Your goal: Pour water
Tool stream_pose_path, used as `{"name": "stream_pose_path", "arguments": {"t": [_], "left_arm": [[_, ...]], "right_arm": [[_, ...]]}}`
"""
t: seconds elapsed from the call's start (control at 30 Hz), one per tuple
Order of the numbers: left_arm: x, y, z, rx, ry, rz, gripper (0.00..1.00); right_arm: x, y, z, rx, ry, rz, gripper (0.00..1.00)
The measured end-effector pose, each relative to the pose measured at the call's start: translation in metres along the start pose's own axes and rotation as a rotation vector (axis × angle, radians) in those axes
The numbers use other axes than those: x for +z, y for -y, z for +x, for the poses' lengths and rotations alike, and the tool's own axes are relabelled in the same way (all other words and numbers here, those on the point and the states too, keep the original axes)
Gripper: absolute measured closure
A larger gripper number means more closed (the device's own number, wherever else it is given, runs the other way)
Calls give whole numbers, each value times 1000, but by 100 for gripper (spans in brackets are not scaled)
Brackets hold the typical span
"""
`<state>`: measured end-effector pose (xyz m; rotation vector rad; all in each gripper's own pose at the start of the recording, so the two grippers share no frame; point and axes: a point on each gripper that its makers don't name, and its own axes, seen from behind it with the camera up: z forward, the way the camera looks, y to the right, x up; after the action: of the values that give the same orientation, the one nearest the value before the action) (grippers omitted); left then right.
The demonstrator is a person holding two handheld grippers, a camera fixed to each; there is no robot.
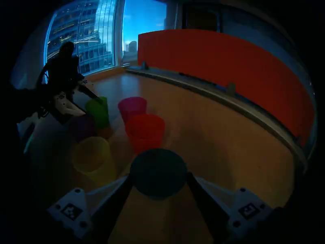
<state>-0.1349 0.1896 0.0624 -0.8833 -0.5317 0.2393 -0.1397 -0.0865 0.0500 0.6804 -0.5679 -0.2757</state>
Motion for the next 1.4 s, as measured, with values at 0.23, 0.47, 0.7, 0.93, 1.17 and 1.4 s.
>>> {"name": "stream_pose_path", "arguments": {"t": [0.23,0.47,0.7,0.93,1.17,1.4], "left_arm": [[8,-3,3,13,0,-12,1],[12,-2,3,9,3,-17,0],[13,-3,4,-14,-3,-34,11],[13,-3,4,-11,-2,-37,12],[11,-3,5,-12,-6,-34,12],[1,-3,13,-11,-25,-24,12]], "right_arm": [[7,0,4,-4,-2,5,0],[10,0,5,-4,-2,10,0],[11,0,6,-4,-2,10,0],[14,-1,6,-6,-4,8,2],[13,1,6,-11,-9,7,6],[6,0,9,-14,-20,-6,6]]}}
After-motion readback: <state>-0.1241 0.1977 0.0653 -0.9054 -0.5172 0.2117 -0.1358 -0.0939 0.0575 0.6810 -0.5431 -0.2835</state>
